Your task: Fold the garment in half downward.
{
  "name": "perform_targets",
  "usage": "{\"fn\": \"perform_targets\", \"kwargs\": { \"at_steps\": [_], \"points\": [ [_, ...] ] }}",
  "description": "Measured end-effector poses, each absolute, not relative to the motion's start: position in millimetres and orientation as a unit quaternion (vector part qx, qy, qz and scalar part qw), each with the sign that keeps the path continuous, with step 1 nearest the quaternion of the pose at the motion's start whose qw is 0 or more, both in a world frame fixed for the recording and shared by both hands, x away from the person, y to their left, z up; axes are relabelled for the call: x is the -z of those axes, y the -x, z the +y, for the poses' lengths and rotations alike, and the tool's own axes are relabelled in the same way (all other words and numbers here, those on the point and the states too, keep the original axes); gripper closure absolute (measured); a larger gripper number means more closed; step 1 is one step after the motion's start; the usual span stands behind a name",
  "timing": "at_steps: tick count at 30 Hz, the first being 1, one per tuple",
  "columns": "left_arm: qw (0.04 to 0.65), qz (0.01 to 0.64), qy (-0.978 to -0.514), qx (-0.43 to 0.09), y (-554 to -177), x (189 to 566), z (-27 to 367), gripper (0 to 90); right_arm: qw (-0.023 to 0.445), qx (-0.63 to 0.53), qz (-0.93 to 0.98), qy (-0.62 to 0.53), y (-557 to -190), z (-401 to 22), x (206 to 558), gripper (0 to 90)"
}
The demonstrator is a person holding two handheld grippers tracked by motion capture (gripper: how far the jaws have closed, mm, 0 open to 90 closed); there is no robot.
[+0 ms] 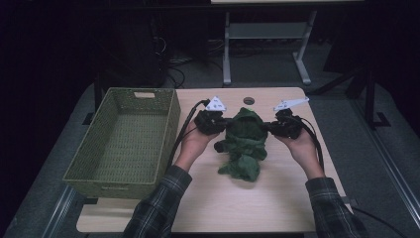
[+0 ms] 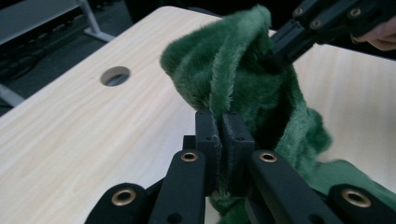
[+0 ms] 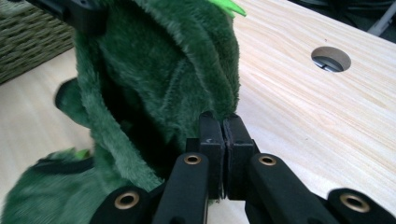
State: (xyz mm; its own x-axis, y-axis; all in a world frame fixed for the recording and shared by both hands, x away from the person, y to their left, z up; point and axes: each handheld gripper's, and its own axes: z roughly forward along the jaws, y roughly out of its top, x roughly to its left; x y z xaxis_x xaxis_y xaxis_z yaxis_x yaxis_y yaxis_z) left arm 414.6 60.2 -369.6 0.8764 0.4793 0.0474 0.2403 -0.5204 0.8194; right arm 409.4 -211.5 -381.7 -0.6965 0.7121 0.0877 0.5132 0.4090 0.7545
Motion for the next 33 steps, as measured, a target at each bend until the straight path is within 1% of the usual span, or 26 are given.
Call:
{"fn": "perform_targets", "kwargs": {
  "at_steps": [9,16,19,21,23,30,33],
  "points": [
    [0.450,0.182,-0.865,-0.128,-380.2,369.8,67.8,86.4,0.133,-0.408,0.837,-0.339,-372.6,-208.1,380.5,88.0],
    [0.450,0.159,-0.870,-0.126,-358.5,376.0,73.2,86.0,0.121,-0.417,0.842,-0.320,-347.6,-205.0,387.3,87.8],
    [0.444,0.153,-0.874,-0.123,-351.7,381.0,75.7,85.8,0.113,-0.416,0.846,-0.314,-336.8,-202.9,393.0,87.8],
    [0.442,0.150,-0.877,-0.116,-347.4,385.7,76.6,85.8,0.117,-0.418,0.846,-0.309,-331.8,-202.2,395.8,87.8],
    [0.438,0.148,-0.880,-0.109,-341.7,392.0,76.7,85.8,0.106,-0.413,0.849,-0.310,-326.7,-201.1,399.2,87.8],
    [0.423,0.136,-0.891,-0.091,-330.8,411.1,79.7,85.8,0.095,-0.408,0.856,-0.303,-312.9,-200.8,409.5,87.4],
    [0.416,0.130,-0.896,-0.083,-326.7,419.4,80.3,85.8,0.080,-0.399,0.862,-0.301,-305.7,-199.1,417.0,87.4]
  ]
}}
